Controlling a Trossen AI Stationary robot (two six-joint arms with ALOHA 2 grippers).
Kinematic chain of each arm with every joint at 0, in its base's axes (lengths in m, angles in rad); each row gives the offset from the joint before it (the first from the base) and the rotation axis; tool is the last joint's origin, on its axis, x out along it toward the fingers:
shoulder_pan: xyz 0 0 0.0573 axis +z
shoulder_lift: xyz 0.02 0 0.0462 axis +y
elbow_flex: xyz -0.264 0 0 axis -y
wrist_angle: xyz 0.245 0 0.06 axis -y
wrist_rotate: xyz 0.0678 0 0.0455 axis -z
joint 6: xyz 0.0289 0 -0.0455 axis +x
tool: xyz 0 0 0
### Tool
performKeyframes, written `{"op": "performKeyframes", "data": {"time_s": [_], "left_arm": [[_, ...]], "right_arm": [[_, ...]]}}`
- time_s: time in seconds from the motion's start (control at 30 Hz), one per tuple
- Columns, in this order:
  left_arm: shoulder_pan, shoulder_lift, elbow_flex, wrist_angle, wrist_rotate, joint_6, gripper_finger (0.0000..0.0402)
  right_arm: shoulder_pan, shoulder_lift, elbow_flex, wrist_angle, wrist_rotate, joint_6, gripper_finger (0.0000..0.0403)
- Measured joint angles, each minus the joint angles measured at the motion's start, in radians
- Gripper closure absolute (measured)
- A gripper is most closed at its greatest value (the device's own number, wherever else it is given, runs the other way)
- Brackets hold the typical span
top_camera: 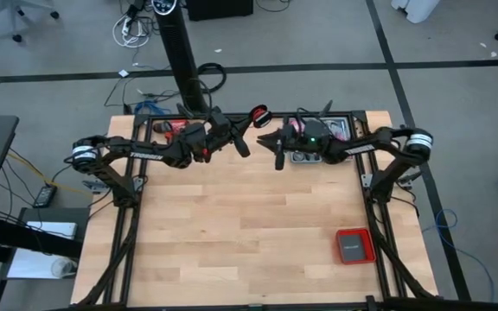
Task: Coil cords
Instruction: Coil the red wire on the black spool
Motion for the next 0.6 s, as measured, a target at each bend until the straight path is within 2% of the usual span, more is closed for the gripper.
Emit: {"op": "performKeyframes", "data": {"time_s": [0.13,0.23,0.37,0.53,0.6], "left_arm": [[-0.015,0.000,-0.003,0.010,-0.026,0.059,0.0401],[-0.029,0.000,-0.049,0.128,-0.061,0.091,0.0401],[-0.040,0.000,-0.110,0.285,-0.066,0.103,0.0401],[-0.040,0.000,-0.124,0.293,-0.047,0.098,0.0401],[-0.040,0.000,-0.124,0.294,-0.037,0.098,0.0401]], "right_arm": [[-0.006,0.044,0.055,-0.002,-0.070,0.040,0.0338],[-0.024,0.054,0.072,-0.002,-0.130,0.083,0.0339],[-0.040,0.060,0.077,-0.003,-0.143,0.105,0.0335],[-0.010,0.060,0.077,0.014,-0.147,0.102,0.0323],[-0.003,0.060,0.077,0.045,-0.118,0.104,0.0317]]}}
